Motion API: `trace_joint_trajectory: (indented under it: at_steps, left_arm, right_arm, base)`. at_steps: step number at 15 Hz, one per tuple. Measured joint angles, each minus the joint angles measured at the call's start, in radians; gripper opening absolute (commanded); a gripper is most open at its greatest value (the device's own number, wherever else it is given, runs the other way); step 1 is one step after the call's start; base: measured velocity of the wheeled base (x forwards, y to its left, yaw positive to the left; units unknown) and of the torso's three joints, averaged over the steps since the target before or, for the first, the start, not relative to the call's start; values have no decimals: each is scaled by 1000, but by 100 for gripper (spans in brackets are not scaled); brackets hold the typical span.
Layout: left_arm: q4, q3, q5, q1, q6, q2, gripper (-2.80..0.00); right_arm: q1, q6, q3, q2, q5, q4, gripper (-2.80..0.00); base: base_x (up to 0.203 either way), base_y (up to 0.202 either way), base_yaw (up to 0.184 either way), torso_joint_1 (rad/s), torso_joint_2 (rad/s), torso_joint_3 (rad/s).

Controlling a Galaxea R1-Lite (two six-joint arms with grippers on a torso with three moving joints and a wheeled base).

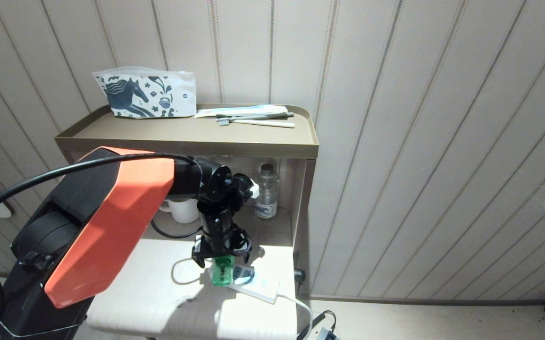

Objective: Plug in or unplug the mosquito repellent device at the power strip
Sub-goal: Hold the socket with your right hand and unplug it with your left hand

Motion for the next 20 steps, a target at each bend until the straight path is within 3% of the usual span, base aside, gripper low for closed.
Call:
trace_joint_trajectory:
  at_steps: [12,16,20]
  left_arm:
    - [-37,0,-8,2,8,21,-280]
    - [-26,13,-11,9,7,7,-280]
    - [-24,69,-9,10,6,-32,-280]
  right_arm:
    - [3,-5,-41,21,27,41,-280]
    - [4,108,-372,99,142,178,-280]
    - [60,249,-580,461,198,104,-280]
  base:
    - [0,0,0,0,0,0]
    - [0,0,0,0,0,0]
    - [0,0,0,0,0,0]
